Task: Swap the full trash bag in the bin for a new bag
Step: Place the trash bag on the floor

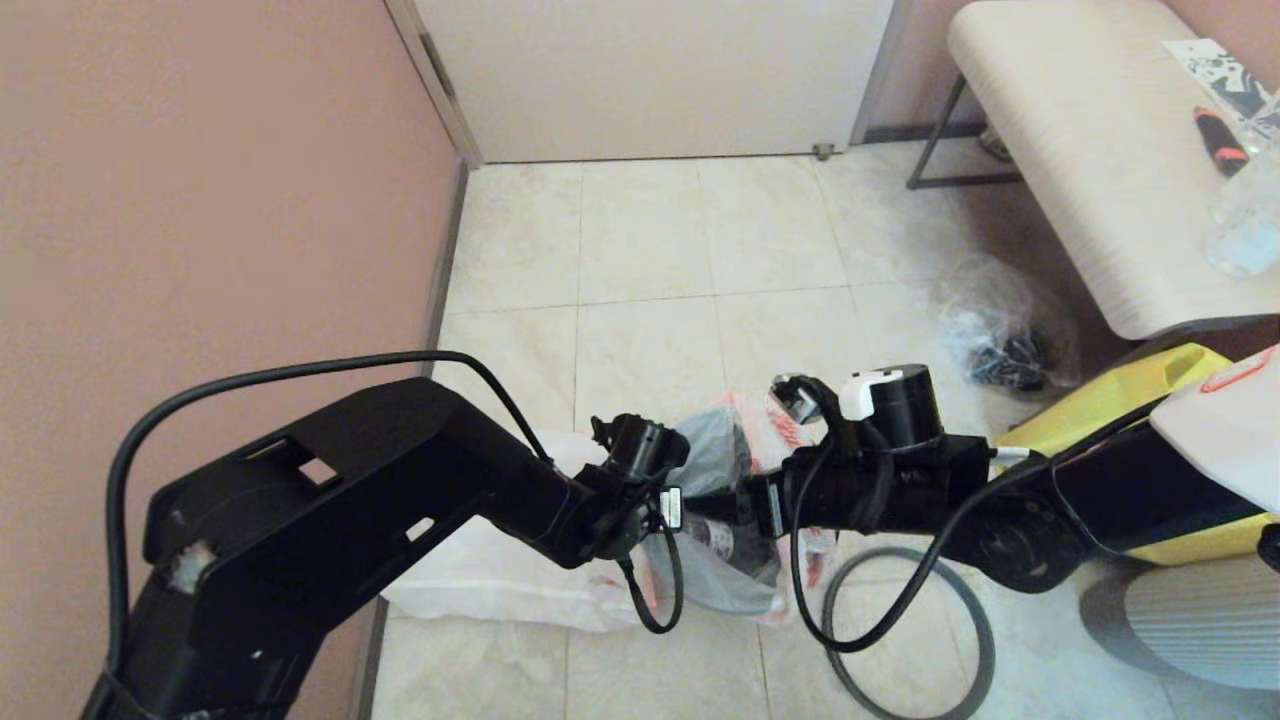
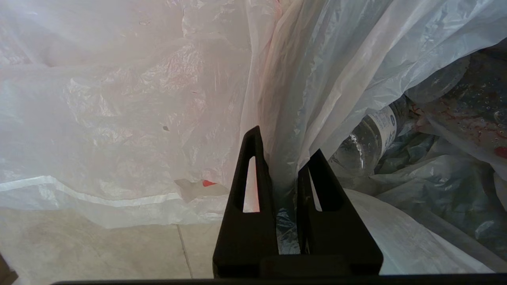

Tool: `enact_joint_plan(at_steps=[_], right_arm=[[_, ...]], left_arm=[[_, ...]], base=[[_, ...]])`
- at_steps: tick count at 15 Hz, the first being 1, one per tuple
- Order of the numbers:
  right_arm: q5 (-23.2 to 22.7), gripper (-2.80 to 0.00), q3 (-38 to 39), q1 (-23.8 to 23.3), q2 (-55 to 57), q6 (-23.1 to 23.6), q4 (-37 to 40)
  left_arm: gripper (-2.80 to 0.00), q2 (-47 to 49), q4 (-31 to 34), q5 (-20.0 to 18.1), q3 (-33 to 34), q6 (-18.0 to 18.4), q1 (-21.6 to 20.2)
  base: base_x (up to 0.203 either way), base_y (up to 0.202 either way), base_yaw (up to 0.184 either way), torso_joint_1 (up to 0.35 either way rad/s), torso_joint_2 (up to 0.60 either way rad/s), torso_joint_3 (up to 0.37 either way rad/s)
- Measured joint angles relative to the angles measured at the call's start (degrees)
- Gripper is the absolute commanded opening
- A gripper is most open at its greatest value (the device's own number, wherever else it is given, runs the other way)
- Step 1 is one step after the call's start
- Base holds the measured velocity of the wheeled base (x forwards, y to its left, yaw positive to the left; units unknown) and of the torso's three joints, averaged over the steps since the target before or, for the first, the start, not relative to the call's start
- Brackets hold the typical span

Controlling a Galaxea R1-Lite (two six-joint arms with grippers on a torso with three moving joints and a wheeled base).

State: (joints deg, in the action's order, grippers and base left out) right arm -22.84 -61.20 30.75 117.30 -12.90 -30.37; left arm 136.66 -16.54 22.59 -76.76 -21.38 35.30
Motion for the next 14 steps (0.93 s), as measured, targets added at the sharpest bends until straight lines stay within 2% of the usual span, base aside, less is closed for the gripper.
enact_joint_plan(at_steps=[3, 4, 6, 9, 12, 14], right_arm=[[-2.2, 0.00, -2.5, -0.8, 0.9, 0.1, 1.6], [-3.4, -2.80, -2.5, -0.9, 0.9, 0.0, 2.5], [-8.2, -2.80, -2.1, -0.9, 0.1, -1.6, 4.6], [-15.9, -2.80, -1.8, -1.0, -2.3, -8.4, 5.4], [-16.7, -2.80, -1.7, -1.1, -4.7, -10.4, 5.8], [-18.2, -2.80, -1.6, -1.3, -6.4, -14.1, 5.7]], left_arm=[[-2.80, 0.1, -1.1, 0.0, 0.3, 0.1, 0.0], [-2.80, 0.2, -1.2, 0.0, 0.4, 0.1, 0.0], [-2.80, 0.3, -1.5, -0.1, 0.5, 0.0, -0.2], [-2.80, 0.4, -1.5, -0.1, 0.6, -0.1, -0.3], [-2.80, 0.5, -1.6, -0.1, 0.8, -0.1, -0.3], [-2.80, 0.7, -2.4, 0.0, 0.9, -0.1, -0.3]], base=[[0.000, 0.000, 0.000, 0.000, 0.00, 0.000], [0.000, 0.000, 0.000, 0.000, 0.00, 0.000], [0.000, 0.000, 0.000, 0.000, 0.00, 0.000], [0.000, 0.000, 0.000, 0.000, 0.00, 0.000], [0.000, 0.000, 0.000, 0.000, 0.00, 0.000], [0.000, 0.000, 0.000, 0.000, 0.00, 0.000]])
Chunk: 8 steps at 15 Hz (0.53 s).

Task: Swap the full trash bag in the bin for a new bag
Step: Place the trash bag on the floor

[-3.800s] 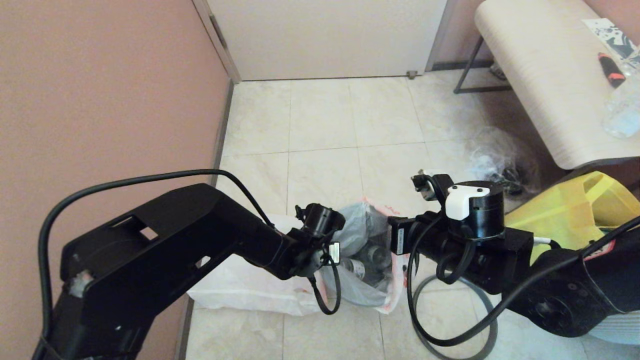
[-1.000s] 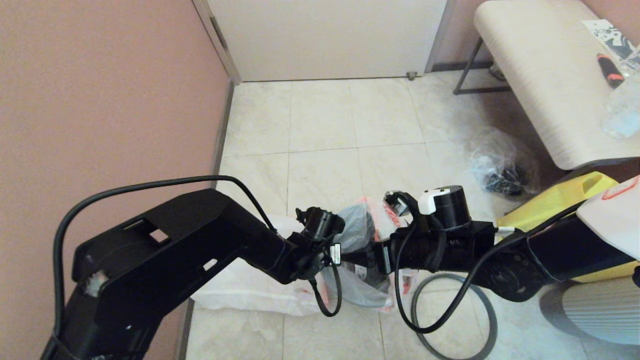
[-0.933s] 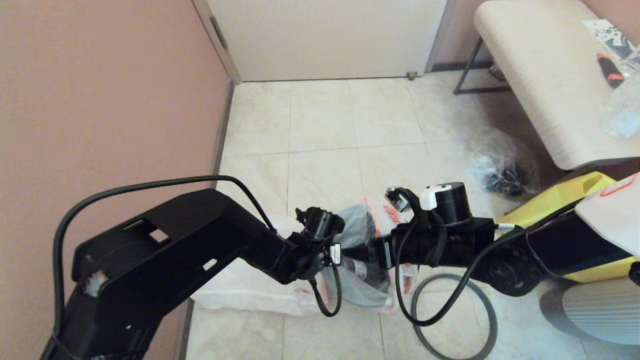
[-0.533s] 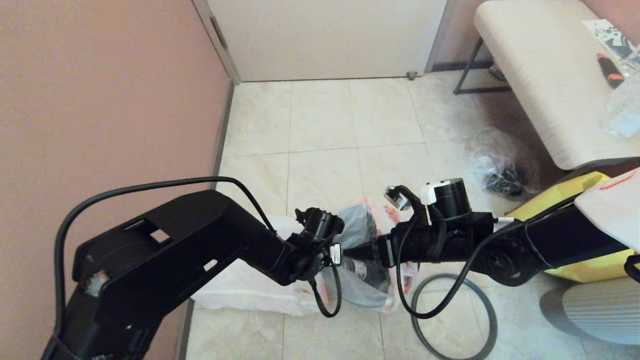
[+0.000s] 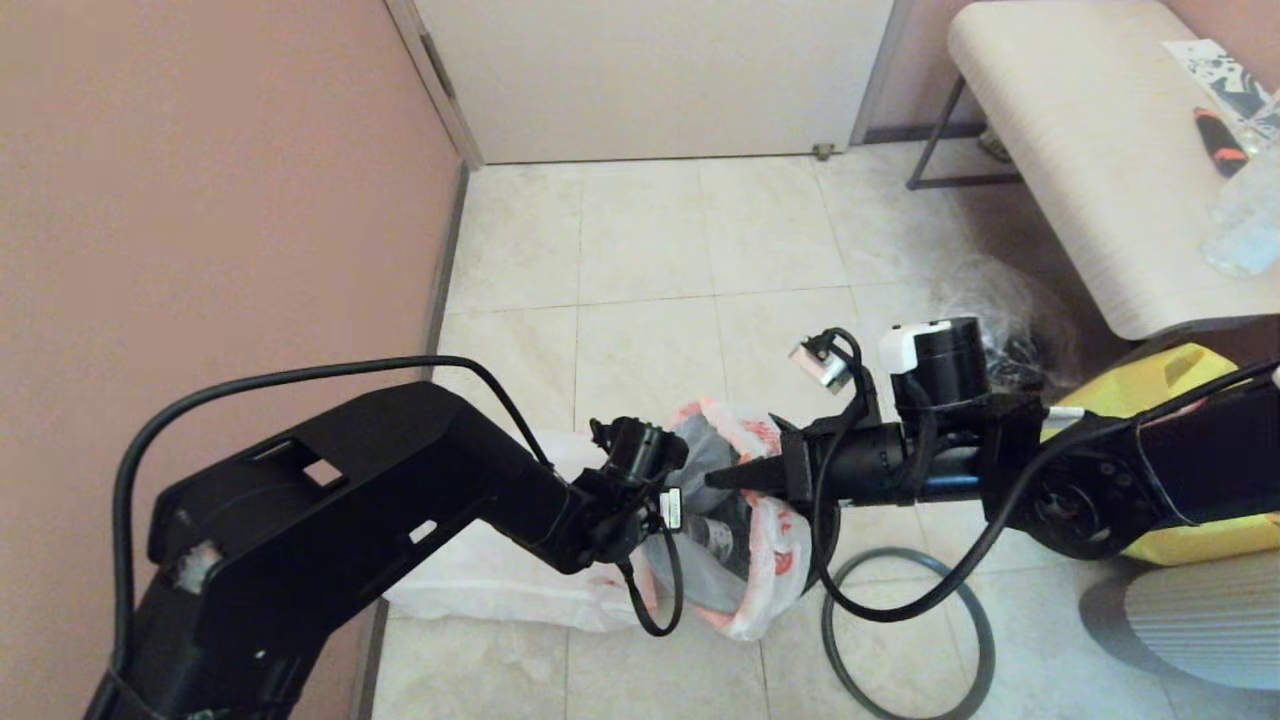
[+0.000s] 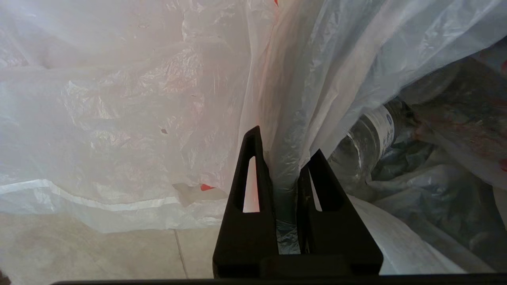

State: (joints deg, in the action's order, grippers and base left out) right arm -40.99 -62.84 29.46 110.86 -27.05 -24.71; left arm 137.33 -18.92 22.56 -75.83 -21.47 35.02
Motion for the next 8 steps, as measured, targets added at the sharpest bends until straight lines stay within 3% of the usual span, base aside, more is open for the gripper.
enact_joint_plan(at_steps=[3, 6, 7, 8], right_arm=[[-5.7, -2.80, 0.0, -0.5, -2.1, -6.2, -0.4], [-6.3, -2.80, 0.0, -1.5, -3.2, -6.7, -0.5], [-6.4, -2.80, 0.0, -1.7, -3.6, -6.7, -0.5], [-6.4, -2.80, 0.0, -1.9, -3.9, -6.7, -0.5]], left_arm=[[-2.80, 0.2, -2.2, 0.1, 1.0, 0.3, 0.0], [-2.80, 0.5, -2.6, 0.1, 1.5, 0.4, -0.1], [0.00, 0.7, -2.7, 0.1, 1.5, 0.3, -0.1], [0.00, 0.8, -2.7, 0.1, 1.6, 0.3, -0.1]], base=[[0.000, 0.000, 0.000, 0.000, 0.00, 0.000], [0.000, 0.000, 0.000, 0.000, 0.00, 0.000], [0.000, 0.000, 0.000, 0.000, 0.00, 0.000], [0.000, 0.000, 0.000, 0.000, 0.00, 0.000]])
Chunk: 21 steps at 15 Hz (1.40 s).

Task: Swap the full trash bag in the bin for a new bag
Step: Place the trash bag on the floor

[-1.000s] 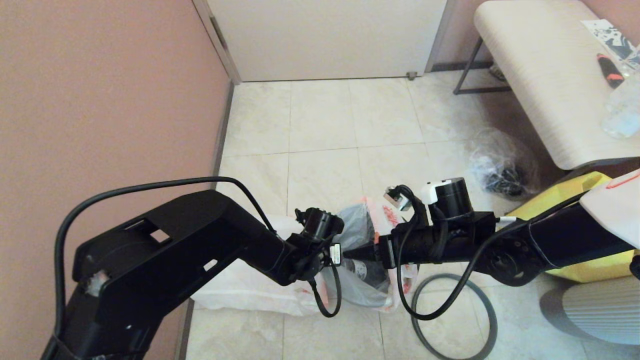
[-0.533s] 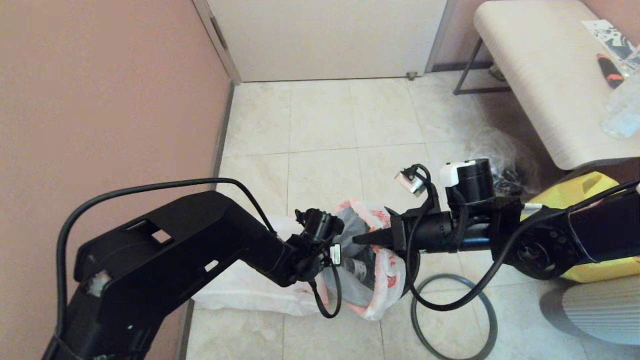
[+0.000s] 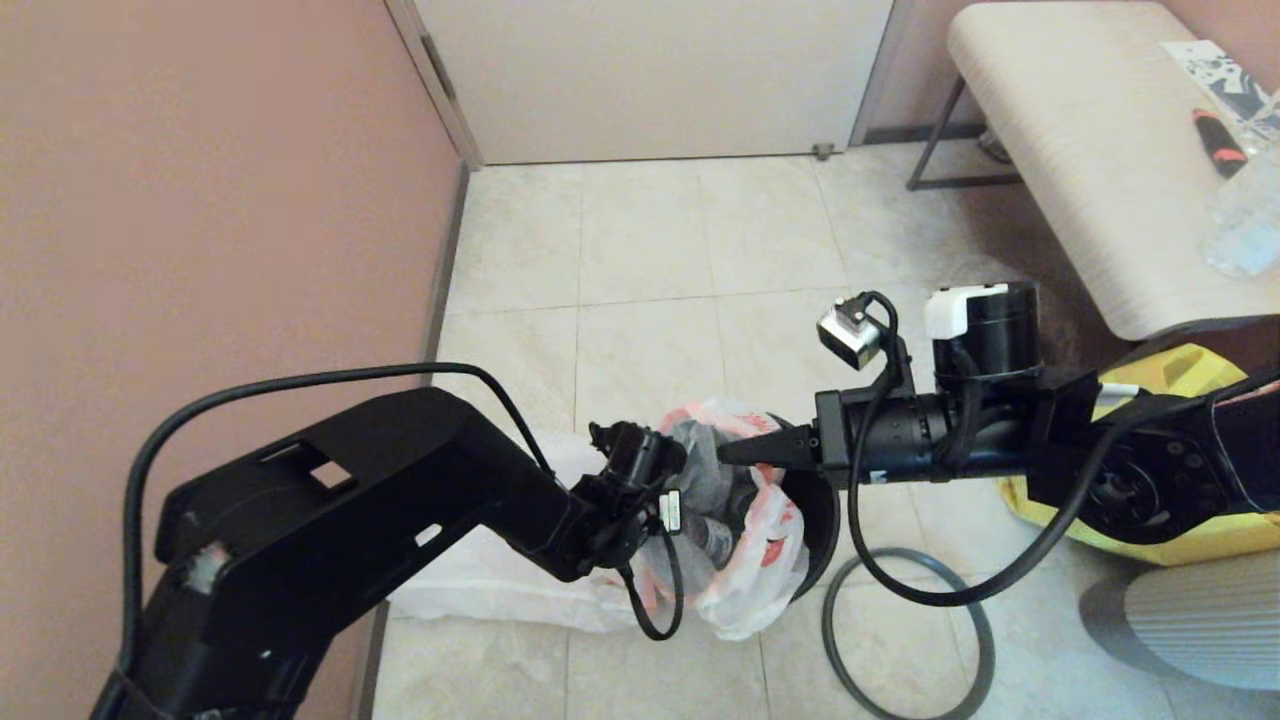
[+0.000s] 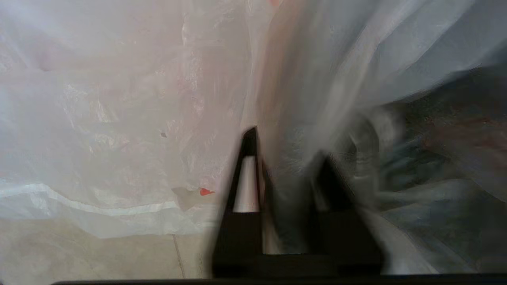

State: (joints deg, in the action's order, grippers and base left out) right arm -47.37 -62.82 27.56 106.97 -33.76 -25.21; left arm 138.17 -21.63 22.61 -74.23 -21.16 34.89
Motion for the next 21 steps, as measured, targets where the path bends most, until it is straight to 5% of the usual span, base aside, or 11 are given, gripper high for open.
enact_joint_plan(at_steps=[5, 13, 14, 15, 21], right_arm=[[0.0, -2.80, 0.0, -0.2, -1.1, 0.0, 0.1], [0.0, -2.80, -0.6, -0.1, -4.4, -0.1, 0.5], [0.0, -2.80, -0.6, 0.0, -4.9, -0.1, 0.6], [0.0, -2.80, -0.8, 0.1, -5.5, -0.1, 0.8], [0.0, -2.80, -7.0, 2.8, -9.3, -0.1, 8.0]], left_arm=[[0.00, -1.5, -1.9, -0.2, 2.9, -0.3, -0.1], [0.00, -15.7, -9.8, -2.8, 20.5, -2.7, -0.6], [-0.29, -17.2, -11.2, -3.3, 23.7, -3.5, -1.4], [-2.80, -18.2, -13.3, -4.0, 27.2, -3.9, -2.6], [-2.80, -12.6, -36.0, -9.9, 43.6, -2.0, -9.8]], base=[[0.000, 0.000, 0.000, 0.000, 0.00, 0.000], [0.000, 0.000, 0.000, 0.000, 0.00, 0.000], [0.000, 0.000, 0.000, 0.000, 0.00, 0.000], [0.000, 0.000, 0.000, 0.000, 0.00, 0.000], [0.000, 0.000, 0.000, 0.000, 0.00, 0.000]])
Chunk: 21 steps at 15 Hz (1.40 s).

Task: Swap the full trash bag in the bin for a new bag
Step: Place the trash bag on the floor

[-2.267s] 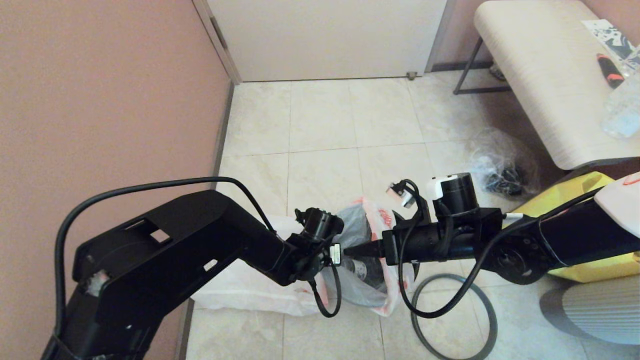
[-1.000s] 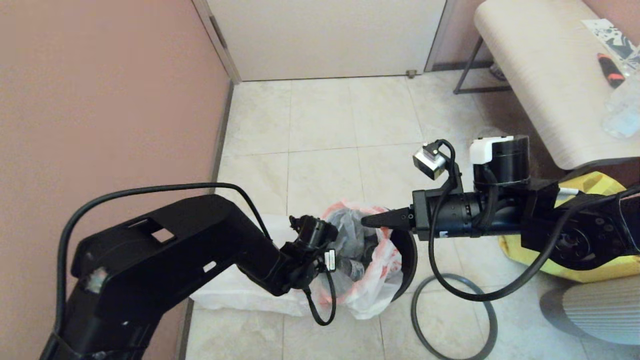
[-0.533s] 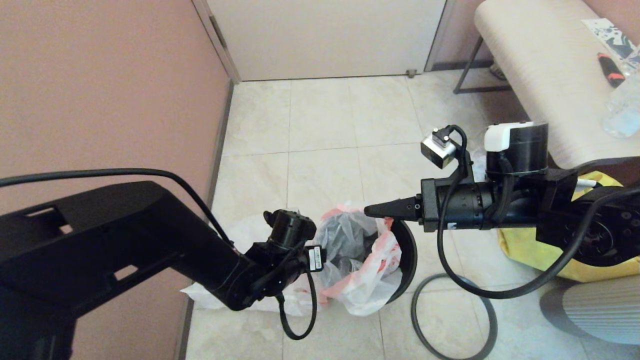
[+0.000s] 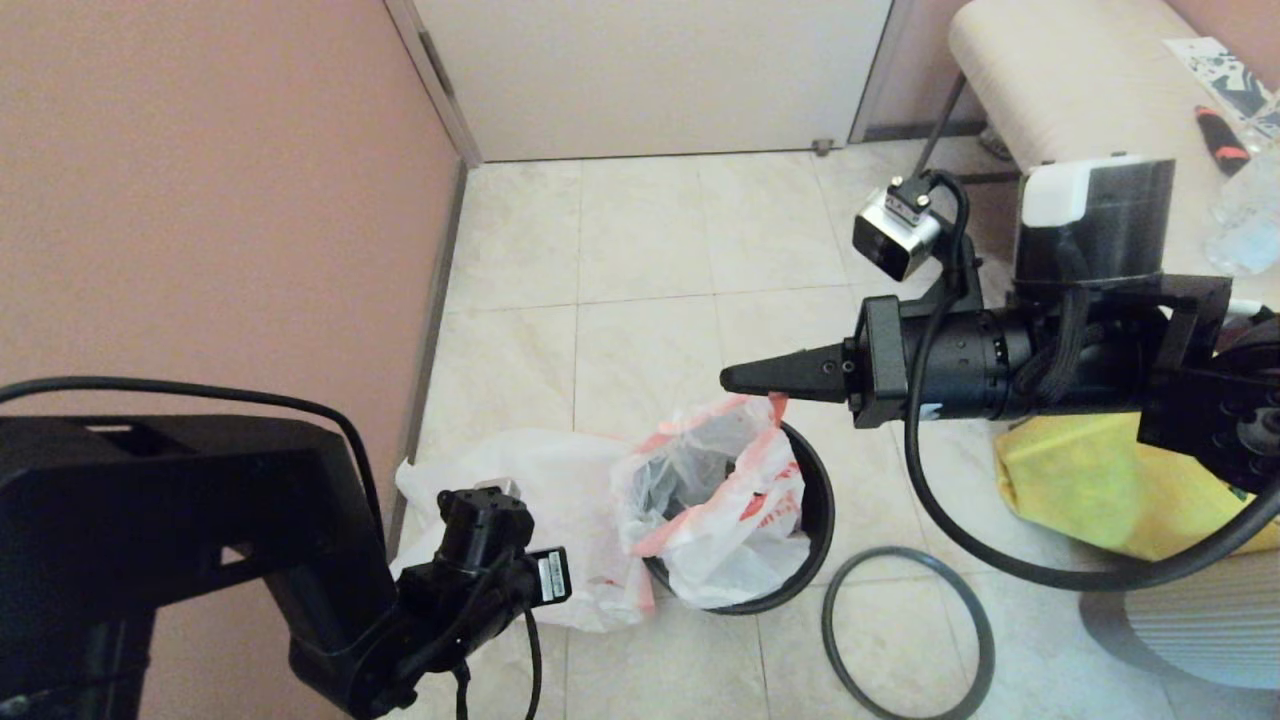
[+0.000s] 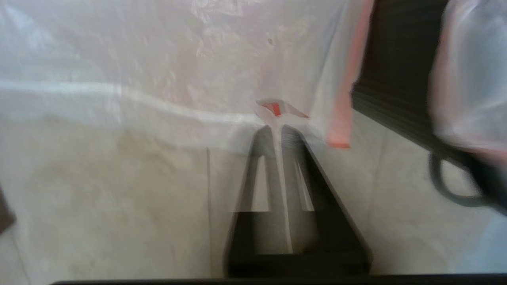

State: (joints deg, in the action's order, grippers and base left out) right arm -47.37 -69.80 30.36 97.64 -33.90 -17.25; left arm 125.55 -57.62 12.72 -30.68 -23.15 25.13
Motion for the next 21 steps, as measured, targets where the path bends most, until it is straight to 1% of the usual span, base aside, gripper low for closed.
enact_joint_plan(at_steps=[1, 2, 3, 8, 10, 11, 13, 14, 15, 17, 18, 20, 21], right_arm=[[0.0, -2.80, -1.8, 0.4, -0.6, 0.0, 1.9], [0.0, -2.80, -3.6, 0.6, -1.2, 0.0, 3.8], [0.0, -2.80, -6.0, 0.9, -1.8, 0.0, 6.1], [0.1, -2.80, -19.7, 1.6, -5.7, 0.1, 17.3], [0.7, -2.80, -27.1, 1.4, -6.8, 0.1, 21.8], [0.9, -2.80, -31.7, 0.7, -7.1, 0.2, 24.1], [1.4, -2.80, -40.6, -2.4, -7.2, 0.6, 27.8], [1.8, -2.80, -42.9, -4.4, -7.3, 0.9, 27.7], [3.3, -2.80, -44.1, -6.1, -7.8, 1.9, 27.6], [9.7, -2.80, -44.9, -7.4, -9.4, 7.1, 27.1], [14.6, -2.80, -44.8, -7.5, -10.3, 11.0, 26.9], [26.2, -2.80, -43.8, -6.7, -12.1, 20.1, 26.9], [32.5, -2.80, -43.5, -6.0, -12.8, 23.9, 26.8]], left_arm=[[-2.80, 2.1, -4.1, -0.5, 1.1, 1.6, -0.6], [-2.80, 3.8, -6.7, -0.8, 1.9, 2.6, -0.8], [-2.80, 5.3, -7.6, -1.0, 2.3, 2.8, -1.0], [-2.80, 8.3, -7.8, -1.1, 2.4, 2.9, -1.1], [-2.80, 8.6, -7.8, -1.1, 2.0, 2.9, -1.1], [-2.80, 8.6, -7.8, -1.1, 2.1, 2.9, -1.1], [-2.80, 8.7, -7.8, -1.2, 2.2, 2.9, -1.1], [-2.80, 8.7, -7.8, -1.1, 2.2, 2.9, -1.0], [-2.80, 8.7, -7.7, -1.1, 2.3, 2.9, -1.1], [-2.80, 8.7, -7.8, -1.1, 2.3, 2.9, -1.1], [-2.80, 8.8, -7.7, -1.1, 2.5, 2.9, -1.0], [-2.80, 8.8, -7.8, -1.1, 2.5, 2.9, -1.0], [-2.80, 8.8, -7.8, -1.1, 2.6, 2.9, -1.0]], base=[[0.000, 0.000, 0.000, 0.000, 0.00, 0.000], [0.000, 0.000, 0.000, 0.000, 0.00, 0.000], [0.000, 0.000, 0.000, 0.000, 0.00, 0.000], [0.000, 0.000, 0.000, 0.000, 0.00, 0.000], [0.000, 0.000, 0.000, 0.000, 0.00, 0.000], [0.000, 0.000, 0.000, 0.000, 0.00, 0.000], [0.000, 0.000, 0.000, 0.000, 0.00, 0.000], [0.000, 0.000, 0.000, 0.000, 0.00, 0.000], [0.000, 0.000, 0.000, 0.000, 0.00, 0.000], [0.000, 0.000, 0.000, 0.000, 0.00, 0.000], [0.000, 0.000, 0.000, 0.000, 0.00, 0.000], [0.000, 0.000, 0.000, 0.000, 0.00, 0.000], [0.000, 0.000, 0.000, 0.000, 0.00, 0.000]])
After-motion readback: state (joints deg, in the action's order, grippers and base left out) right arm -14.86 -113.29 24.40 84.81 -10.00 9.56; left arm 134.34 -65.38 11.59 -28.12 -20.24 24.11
